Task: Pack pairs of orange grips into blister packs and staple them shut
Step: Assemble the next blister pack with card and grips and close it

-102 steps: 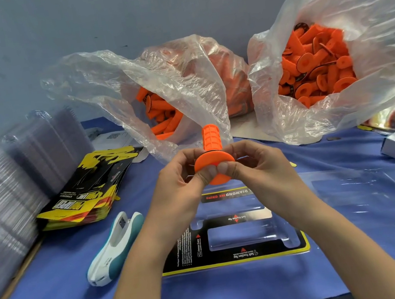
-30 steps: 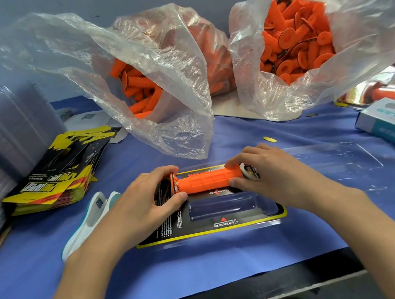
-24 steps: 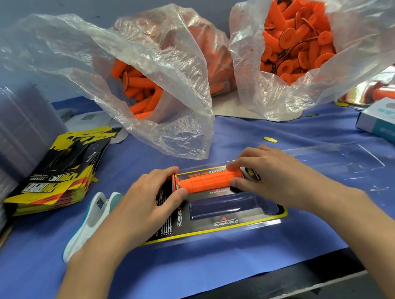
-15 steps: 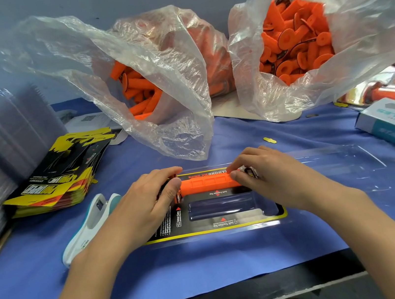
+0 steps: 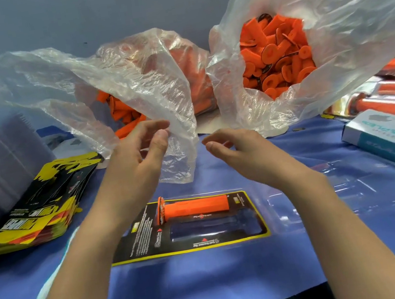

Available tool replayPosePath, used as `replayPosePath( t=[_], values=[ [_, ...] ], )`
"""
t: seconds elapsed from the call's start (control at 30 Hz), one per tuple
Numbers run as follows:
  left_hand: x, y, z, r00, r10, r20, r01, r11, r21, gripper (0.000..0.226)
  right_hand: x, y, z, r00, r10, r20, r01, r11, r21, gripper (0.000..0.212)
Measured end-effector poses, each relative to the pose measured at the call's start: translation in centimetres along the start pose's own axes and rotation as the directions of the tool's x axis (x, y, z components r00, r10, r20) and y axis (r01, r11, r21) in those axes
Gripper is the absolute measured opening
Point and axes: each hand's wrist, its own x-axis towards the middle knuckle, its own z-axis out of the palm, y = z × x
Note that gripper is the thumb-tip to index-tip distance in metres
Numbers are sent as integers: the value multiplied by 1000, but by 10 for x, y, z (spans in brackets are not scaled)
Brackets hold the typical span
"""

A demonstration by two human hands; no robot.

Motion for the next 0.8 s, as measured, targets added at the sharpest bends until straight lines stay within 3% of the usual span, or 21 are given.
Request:
replayPosePath(
  t=[0.2, 0.37, 0.5, 0.8],
  values=[
    [84, 55, 104, 967, 125, 222, -122, 992, -25, 23, 2, 25, -32, 987, 157, -32, -156, 987, 34, 23],
    [163, 53, 200, 938, 13, 347, -90, 975, 205, 35, -5, 51, -59, 957, 266, -117, -258, 963, 78, 36],
    [208, 33, 246, 921, -74, 382, -91, 914, 396, 36, -11, 60, -74, 957, 275, -91, -267, 959, 97, 26],
    [258, -1, 309, 891, -193, 412, -173, 692, 700, 29, -15, 85, -102, 943, 304, -134, -295, 952, 86, 26]
  ],
)
